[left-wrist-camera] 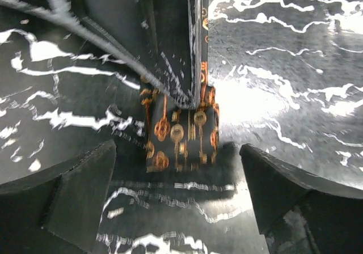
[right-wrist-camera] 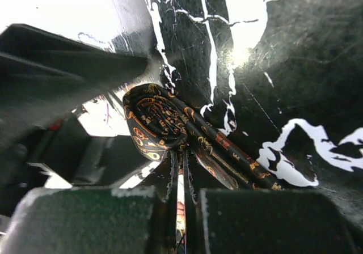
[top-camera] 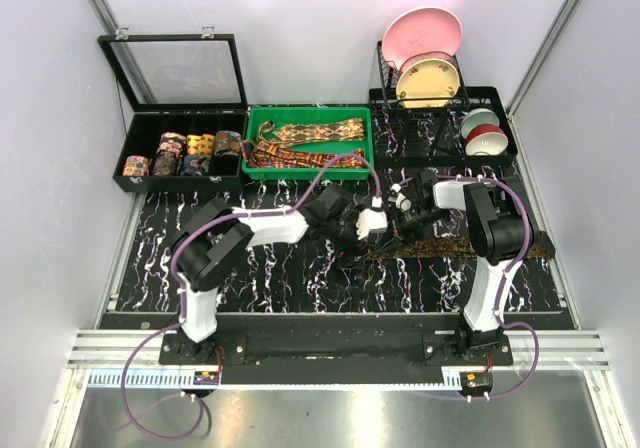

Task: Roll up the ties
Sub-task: Roll the tie at the center of the board.

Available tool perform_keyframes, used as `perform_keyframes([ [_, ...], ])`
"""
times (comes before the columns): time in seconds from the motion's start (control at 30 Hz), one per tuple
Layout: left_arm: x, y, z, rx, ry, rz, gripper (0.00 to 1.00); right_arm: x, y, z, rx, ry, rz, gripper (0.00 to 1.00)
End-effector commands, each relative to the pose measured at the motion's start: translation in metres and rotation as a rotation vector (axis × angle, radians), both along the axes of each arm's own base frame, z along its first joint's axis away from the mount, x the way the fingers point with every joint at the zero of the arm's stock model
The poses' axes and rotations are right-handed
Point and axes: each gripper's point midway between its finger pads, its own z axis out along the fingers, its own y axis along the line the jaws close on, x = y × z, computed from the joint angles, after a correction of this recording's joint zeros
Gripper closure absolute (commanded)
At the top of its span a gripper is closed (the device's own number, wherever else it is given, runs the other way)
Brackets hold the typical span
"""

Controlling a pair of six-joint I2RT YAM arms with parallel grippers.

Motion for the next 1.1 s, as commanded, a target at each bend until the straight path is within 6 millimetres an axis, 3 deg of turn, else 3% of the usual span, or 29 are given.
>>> perform_keyframes([
  [0.0,0.012,-0.018,-0.006,0.029,-0.049,-0.019,0.13,0.005,-0.012,-0.024,-0.119,-0.074,0.031,1.0],
  [0.2,0.014,-0.014,-0.026,0.102,-0.052,0.012,0.24,0.011,-0.008,-0.009,-0.078,-0.136,0.037,1.0],
  [0.33,0.002,-0.007,-0.034,0.131,-0.048,-0.029,0.4,0.015,-0.005,0.006,-0.046,-0.186,0.043,1.0],
  [0.47,-0.012,0.006,-0.04,0.163,-0.039,-0.088,0.64,0.016,-0.003,0.016,-0.026,-0.201,0.045,1.0],
  [0.6,-0.019,0.011,-0.036,0.162,-0.049,-0.131,0.7,0.015,-0.004,0.015,-0.03,-0.201,0.061,1.0],
  [0.73,-0.021,0.014,-0.038,0.175,-0.04,-0.137,0.72,0.011,-0.004,0.001,-0.042,-0.154,0.063,1.0],
  [0.83,-0.025,0.017,-0.039,0.189,-0.021,-0.137,0.73,0.014,-0.005,-0.005,-0.055,-0.146,0.06,0.9],
  [1.07,-0.022,0.018,-0.04,0.2,-0.018,-0.118,0.75,0.014,0.006,0.015,0.041,-0.14,0.052,0.81],
])
